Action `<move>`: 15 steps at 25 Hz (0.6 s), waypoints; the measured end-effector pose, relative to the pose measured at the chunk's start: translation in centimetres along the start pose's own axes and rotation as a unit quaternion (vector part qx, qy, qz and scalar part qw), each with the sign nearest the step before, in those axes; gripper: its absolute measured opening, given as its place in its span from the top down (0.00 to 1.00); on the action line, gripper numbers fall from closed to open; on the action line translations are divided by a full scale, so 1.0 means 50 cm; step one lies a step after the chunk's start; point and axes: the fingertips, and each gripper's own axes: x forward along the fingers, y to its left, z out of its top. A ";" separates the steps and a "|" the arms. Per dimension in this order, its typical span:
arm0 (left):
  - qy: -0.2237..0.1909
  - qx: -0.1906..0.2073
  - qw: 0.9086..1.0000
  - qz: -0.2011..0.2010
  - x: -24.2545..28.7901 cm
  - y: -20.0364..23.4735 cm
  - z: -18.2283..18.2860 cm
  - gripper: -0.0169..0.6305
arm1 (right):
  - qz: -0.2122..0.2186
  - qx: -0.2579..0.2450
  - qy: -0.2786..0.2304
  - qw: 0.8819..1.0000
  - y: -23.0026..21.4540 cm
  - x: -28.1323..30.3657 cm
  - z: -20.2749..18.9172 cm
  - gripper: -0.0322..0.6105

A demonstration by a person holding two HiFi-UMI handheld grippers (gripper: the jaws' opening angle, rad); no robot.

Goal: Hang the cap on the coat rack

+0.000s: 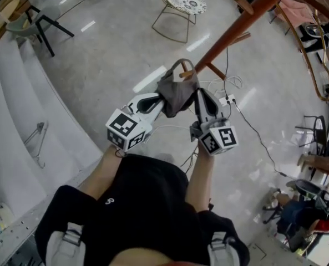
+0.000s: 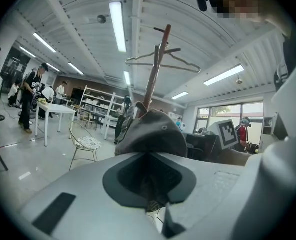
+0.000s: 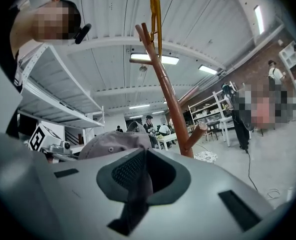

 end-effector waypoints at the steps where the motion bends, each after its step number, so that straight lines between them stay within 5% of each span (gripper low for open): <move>1: -0.001 -0.003 1.000 -0.004 0.006 0.007 -0.001 0.96 | -0.002 -0.009 0.004 1.000 -0.007 0.004 -0.004 0.94; 15: 0.027 -0.038 0.999 -0.021 0.068 -0.016 -0.044 0.96 | -0.010 0.002 0.038 0.999 -0.073 -0.016 -0.029 0.94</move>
